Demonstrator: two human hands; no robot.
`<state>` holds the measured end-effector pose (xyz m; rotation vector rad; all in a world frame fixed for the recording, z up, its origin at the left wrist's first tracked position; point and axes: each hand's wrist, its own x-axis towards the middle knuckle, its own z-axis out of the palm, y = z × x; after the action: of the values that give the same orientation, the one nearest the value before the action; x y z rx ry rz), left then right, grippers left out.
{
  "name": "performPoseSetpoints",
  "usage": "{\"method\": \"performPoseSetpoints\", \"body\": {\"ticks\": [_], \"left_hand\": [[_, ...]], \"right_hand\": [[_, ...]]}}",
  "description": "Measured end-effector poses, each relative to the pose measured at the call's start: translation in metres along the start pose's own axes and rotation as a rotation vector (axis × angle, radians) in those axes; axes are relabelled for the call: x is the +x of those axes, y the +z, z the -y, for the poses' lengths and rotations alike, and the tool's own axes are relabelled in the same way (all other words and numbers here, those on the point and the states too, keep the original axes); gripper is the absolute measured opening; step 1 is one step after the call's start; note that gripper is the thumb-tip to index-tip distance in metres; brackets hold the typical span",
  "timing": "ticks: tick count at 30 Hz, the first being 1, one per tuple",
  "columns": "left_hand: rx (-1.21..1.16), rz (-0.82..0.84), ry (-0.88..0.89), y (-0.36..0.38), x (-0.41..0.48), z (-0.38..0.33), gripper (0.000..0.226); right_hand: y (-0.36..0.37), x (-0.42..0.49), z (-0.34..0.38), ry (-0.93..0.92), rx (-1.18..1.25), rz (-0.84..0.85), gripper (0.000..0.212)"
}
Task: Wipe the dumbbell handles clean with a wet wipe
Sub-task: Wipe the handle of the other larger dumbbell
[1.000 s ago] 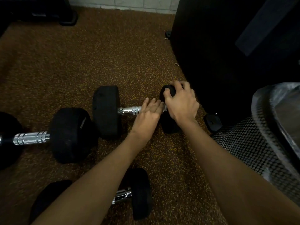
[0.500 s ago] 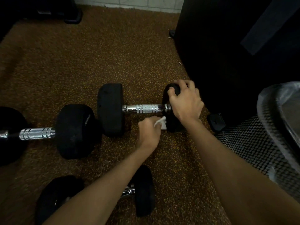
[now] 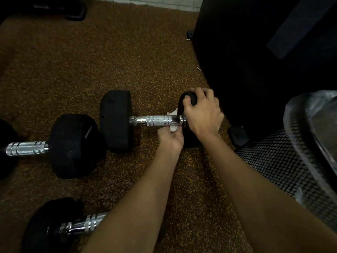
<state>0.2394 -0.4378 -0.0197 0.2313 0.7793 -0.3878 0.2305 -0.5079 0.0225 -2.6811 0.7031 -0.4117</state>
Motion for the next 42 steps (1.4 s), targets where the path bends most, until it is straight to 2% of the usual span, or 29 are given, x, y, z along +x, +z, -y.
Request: {"method": "performPoseSetpoints", "body": {"ticks": [4, 16, 22, 29, 31, 33, 34, 36, 38, 40, 42], "left_hand": [[0.028, 0.011, -0.092, -0.021, -0.014, -0.005, 0.027], [0.223, 0.117, -0.122, -0.017, -0.005, -0.017, 0.031], [0.141, 0.097, -0.127, -0.027, -0.016, -0.014, 0.024], [0.203, 0.179, -0.195, -0.030, -0.029, -0.025, 0.026], [0.414, 0.248, -0.177, -0.032, -0.033, -0.031, 0.031], [0.759, 0.302, -0.008, -0.027, -0.036, -0.038, 0.037], [0.973, 0.309, 0.160, -0.022, -0.038, -0.042, 0.038], [1.415, 0.350, 0.643, -0.009, -0.042, -0.048, 0.038], [1.814, 0.515, 1.088, -0.002, -0.039, -0.048, 0.041], [2.309, 0.652, 1.299, -0.001, -0.027, -0.046, 0.047], [2.734, 0.545, 1.313, -0.003, -0.015, -0.042, 0.050]], "right_hand": [[0.000, -0.001, -0.001, -0.003, -0.003, -0.013, 0.043], [0.003, 0.000, -0.002, -0.007, -0.012, -0.029, 0.042], [0.003, -0.001, -0.002, -0.006, -0.016, -0.044, 0.041], [0.004, 0.001, -0.001, 0.005, -0.022, -0.036, 0.042], [0.004, 0.000, -0.001, 0.002, -0.018, -0.035, 0.042], [0.004, -0.001, -0.001, 0.001, -0.015, -0.029, 0.042], [0.004, -0.001, -0.001, 0.001, -0.016, -0.023, 0.042], [0.003, -0.001, -0.001, 0.004, -0.023, -0.019, 0.043], [0.002, -0.001, -0.001, 0.005, -0.019, -0.015, 0.043], [0.002, -0.001, -0.001, 0.004, -0.018, -0.015, 0.043], [0.002, -0.002, 0.000, 0.002, -0.019, -0.023, 0.042]]}}
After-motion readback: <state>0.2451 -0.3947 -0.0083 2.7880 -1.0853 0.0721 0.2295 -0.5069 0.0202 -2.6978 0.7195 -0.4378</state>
